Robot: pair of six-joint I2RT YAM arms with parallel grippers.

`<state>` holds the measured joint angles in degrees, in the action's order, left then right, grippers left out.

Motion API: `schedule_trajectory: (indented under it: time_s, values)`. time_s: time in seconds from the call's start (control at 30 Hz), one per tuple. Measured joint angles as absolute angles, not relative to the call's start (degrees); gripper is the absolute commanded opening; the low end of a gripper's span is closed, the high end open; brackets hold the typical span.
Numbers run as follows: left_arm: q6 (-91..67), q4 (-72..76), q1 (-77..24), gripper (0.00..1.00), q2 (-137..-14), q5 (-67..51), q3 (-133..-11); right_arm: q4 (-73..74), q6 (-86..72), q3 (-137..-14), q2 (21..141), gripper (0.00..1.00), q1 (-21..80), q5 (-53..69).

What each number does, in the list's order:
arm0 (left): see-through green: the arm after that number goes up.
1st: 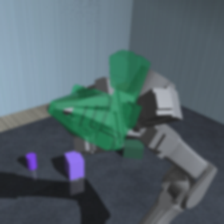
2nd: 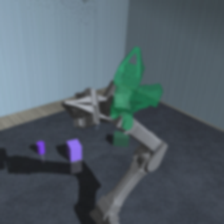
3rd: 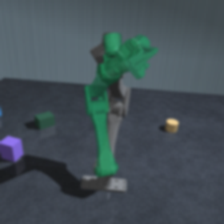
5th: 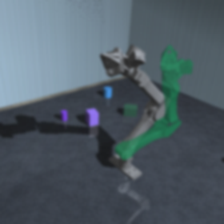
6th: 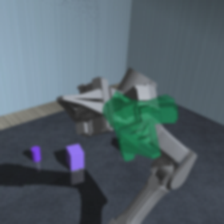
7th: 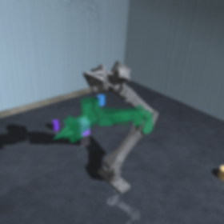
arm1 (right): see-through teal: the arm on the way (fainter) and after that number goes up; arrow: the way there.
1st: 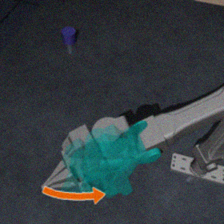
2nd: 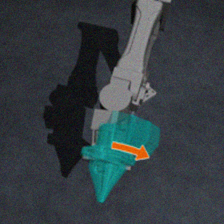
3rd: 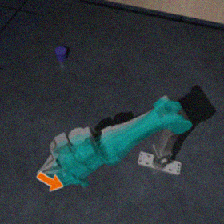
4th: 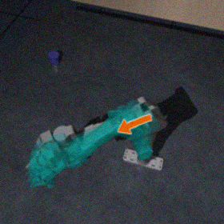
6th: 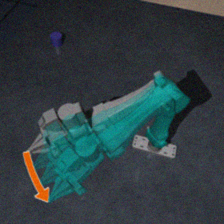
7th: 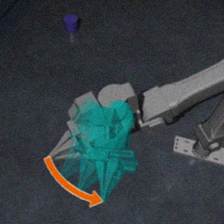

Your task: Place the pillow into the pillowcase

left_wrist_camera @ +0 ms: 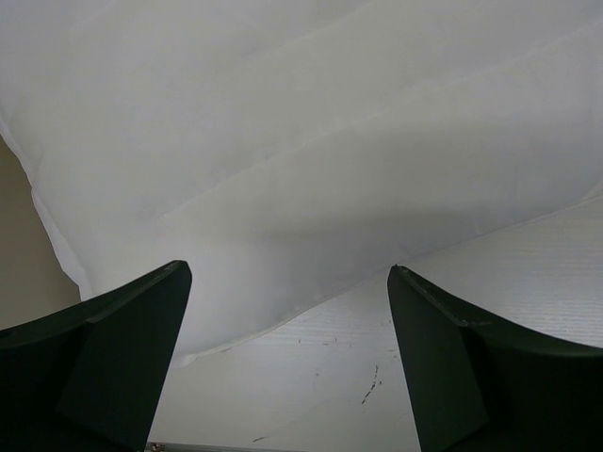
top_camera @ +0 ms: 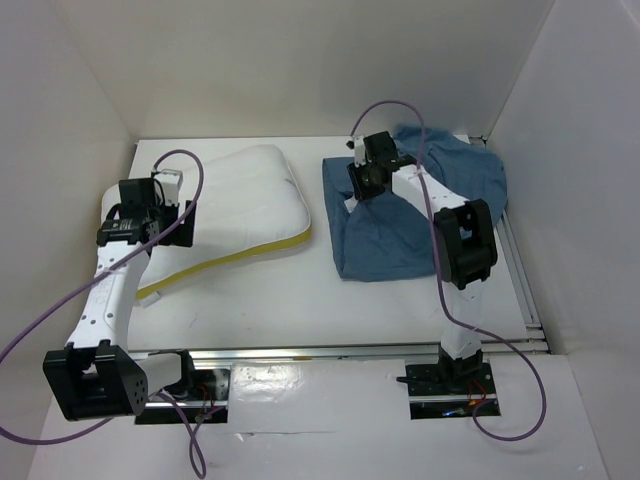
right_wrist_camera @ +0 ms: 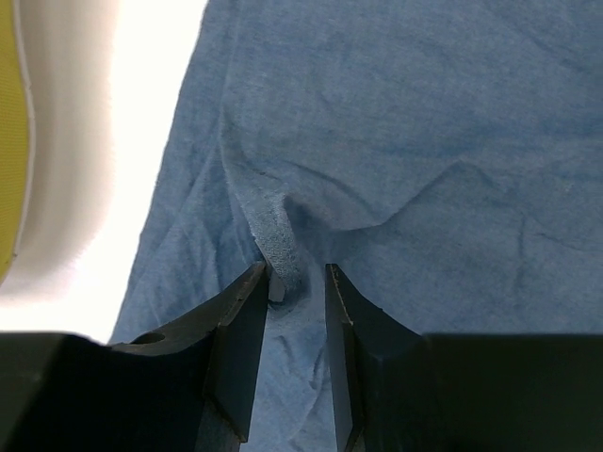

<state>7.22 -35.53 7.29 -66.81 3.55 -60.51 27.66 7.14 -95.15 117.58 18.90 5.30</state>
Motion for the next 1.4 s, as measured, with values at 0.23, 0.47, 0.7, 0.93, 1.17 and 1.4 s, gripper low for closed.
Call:
schedule_trajectory:
  time_s: [0.23,0.47,0.7,0.93,1.17,1.4]
  values:
    - [7.16,-35.55,7.29,1.00,-68.53,2.59,-60.84,27.68,7.14,-95.04,117.58,0.37,16.47,5.23]
    - [7.09,-35.62,7.29,1.00,-68.90,1.78,-61.60,27.73,7.14,-94.37,117.51,0.36,15.20,5.91]
    - [7.11,-35.62,7.29,1.00,-68.90,1.61,-61.63,27.97,7.09,-94.41,117.51,0.35,15.20,9.04]
    - [7.11,-35.62,7.29,1.00,-69.30,1.63,-61.63,27.99,6.85,-95.26,118.56,0.32,15.97,11.33]
    - [7.14,-35.64,7.29,1.00,-69.34,1.63,-61.63,27.86,6.90,-95.20,119.92,0.28,16.91,10.66]
    - [7.14,-35.64,7.29,1.00,-69.69,1.67,-61.63,26.98,6.90,-95.20,121.64,0.27,16.88,9.96]
